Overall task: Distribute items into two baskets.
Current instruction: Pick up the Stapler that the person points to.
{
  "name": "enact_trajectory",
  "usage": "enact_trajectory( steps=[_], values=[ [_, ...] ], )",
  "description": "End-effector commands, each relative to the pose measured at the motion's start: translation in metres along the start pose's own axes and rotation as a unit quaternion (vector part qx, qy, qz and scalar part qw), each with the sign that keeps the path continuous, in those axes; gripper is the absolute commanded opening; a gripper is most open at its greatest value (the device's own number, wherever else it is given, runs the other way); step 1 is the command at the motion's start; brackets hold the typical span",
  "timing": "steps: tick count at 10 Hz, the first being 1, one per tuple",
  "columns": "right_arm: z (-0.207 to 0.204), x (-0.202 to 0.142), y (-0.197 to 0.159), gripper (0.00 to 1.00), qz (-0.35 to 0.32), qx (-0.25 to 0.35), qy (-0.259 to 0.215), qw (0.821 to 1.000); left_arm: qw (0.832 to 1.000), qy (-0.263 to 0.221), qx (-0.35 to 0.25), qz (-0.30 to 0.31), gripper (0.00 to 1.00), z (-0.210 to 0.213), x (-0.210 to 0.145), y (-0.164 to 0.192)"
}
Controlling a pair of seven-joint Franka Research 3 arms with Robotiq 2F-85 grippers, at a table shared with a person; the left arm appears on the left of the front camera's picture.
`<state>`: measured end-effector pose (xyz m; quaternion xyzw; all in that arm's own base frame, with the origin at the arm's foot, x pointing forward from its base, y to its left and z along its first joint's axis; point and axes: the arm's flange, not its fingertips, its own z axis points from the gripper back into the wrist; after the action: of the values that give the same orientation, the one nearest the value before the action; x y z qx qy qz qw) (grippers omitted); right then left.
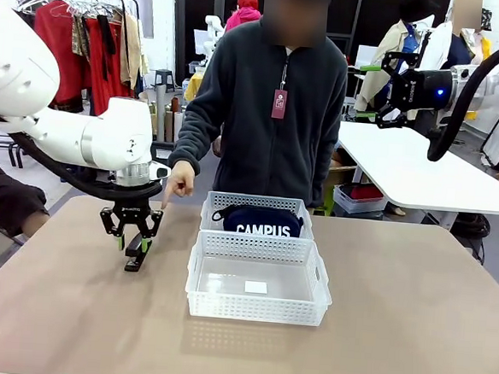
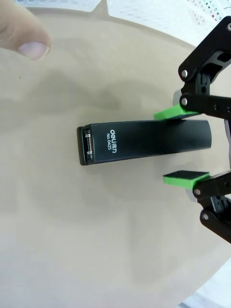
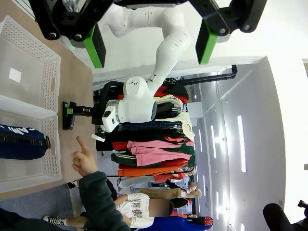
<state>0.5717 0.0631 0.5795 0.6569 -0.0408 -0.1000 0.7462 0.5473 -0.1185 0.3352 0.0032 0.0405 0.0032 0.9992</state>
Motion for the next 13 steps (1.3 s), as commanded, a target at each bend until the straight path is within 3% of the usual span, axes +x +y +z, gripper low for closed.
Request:
enact_trajectory(
  steps=[1, 8, 13],
  values=[
    [-0.001, -0.002, 0.004, 1.00, -0.004, 0.000, -0.003, 1.000, 1.000, -0.001, 0.009, -0.005, 0.00, -0.002, 0.005, 0.003],
    [-0.001, -0.002, 0.004, 1.00, -0.004, 0.000, -0.003, 1.000, 1.000, -0.011, 0.005, -0.002, 0.00, 0.021, -0.008, 0.002],
    [-0.001, -0.002, 0.004, 1.00, -0.004, 0.000, -0.003, 1.000, 0.999, -0.038, -0.002, 0.016, 0.00, 0.118, -0.014, 0.008]
  ],
)
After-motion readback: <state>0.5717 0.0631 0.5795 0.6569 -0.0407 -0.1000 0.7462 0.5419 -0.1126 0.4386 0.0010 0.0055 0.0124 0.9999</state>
